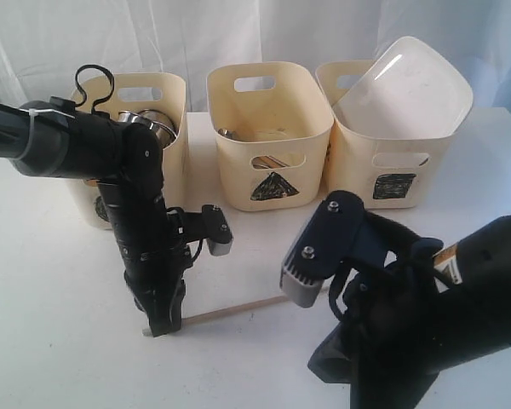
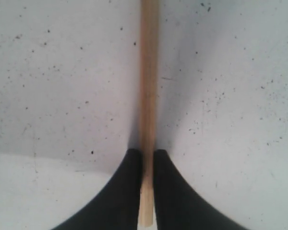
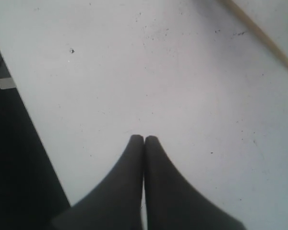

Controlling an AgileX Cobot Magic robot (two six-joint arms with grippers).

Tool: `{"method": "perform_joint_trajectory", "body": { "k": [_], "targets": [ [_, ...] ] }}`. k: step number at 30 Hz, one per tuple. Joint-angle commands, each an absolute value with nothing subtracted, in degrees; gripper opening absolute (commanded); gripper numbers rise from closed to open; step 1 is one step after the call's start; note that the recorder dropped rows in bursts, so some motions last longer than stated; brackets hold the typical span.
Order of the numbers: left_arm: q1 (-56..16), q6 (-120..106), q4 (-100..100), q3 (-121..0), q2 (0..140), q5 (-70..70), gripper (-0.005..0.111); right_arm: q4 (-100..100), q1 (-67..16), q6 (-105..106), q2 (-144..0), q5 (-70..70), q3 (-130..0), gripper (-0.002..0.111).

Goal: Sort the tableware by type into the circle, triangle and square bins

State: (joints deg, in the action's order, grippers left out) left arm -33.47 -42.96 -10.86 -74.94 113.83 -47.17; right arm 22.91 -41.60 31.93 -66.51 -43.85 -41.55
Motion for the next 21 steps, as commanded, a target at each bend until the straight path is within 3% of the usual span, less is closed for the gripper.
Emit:
{"method": "perform_joint_trajectory", "body": {
  "k": [1, 21],
  "targets": [
    [-34.1, -42.1, -10.1, -73.9, 114.9, -50.7, 0.0, 22.6, -41.7, 31.6, -62.1, -44.2, -41.3, 0.0],
    [-34.1, -40.4, -9.3, -73.9, 98.1, -51.0, 0.0, 20.6, -41.7, 27.0, -49.3, -48.2, -41.2, 0.0]
  ]
}}
